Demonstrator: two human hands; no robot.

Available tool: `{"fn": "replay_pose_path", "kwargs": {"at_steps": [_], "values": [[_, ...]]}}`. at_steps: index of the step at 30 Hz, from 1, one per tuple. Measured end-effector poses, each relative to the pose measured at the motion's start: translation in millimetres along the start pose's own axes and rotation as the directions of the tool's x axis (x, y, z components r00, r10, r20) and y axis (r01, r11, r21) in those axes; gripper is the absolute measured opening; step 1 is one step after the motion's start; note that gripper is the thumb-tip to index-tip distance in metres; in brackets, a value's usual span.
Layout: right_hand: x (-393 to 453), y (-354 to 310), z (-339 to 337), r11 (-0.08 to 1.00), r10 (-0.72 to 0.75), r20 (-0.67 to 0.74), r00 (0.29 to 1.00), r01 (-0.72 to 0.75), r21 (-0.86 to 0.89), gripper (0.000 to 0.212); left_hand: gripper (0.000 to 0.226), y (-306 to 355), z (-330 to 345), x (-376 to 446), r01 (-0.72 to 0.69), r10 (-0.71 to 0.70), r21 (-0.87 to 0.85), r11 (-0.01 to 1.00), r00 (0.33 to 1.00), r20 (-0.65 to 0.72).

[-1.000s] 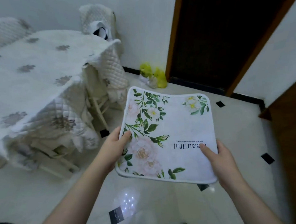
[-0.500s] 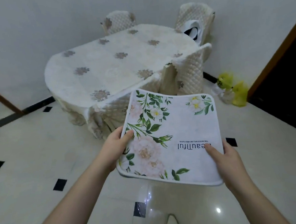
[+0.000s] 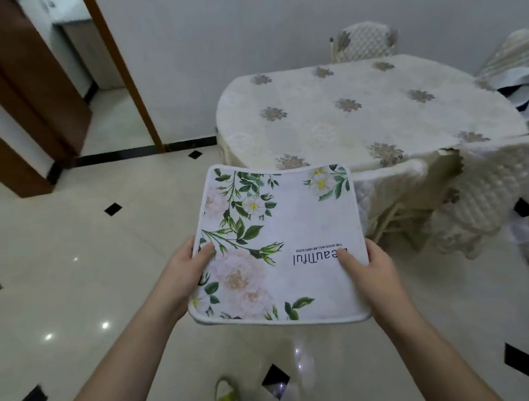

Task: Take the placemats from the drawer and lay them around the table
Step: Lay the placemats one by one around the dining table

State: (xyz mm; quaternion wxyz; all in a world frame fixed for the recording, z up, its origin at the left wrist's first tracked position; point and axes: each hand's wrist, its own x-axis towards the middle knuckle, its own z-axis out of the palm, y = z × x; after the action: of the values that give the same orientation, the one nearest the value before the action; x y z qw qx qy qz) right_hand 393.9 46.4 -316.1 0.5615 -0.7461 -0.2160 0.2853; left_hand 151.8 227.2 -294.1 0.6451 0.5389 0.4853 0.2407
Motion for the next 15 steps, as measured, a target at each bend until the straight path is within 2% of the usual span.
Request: {"fn": "replay_pose_path", "kwargs": {"at_steps": [7,12,15], "values": [[36,-35,124,0.989,-0.075,0.118,0.990,0.089,-0.115,0.014,0.019,-3,-103,43,-0.024,0.008,-0.124,0.992,0.991,-0.130],[59,-59,206,0.974,-0.065,0.199,0.978,0.105,-0.201,0.016,0.016,-1,-175,71,-0.006,-0.015,-0.120,0.993,0.984,-0.175],[67,-69,243,0.975,-0.076,0.218,0.973,0.118,-0.188,0.015,0.015,5,-207,88,0.003,-0.022,-0.098,0.995,0.980,-0.195]]}}
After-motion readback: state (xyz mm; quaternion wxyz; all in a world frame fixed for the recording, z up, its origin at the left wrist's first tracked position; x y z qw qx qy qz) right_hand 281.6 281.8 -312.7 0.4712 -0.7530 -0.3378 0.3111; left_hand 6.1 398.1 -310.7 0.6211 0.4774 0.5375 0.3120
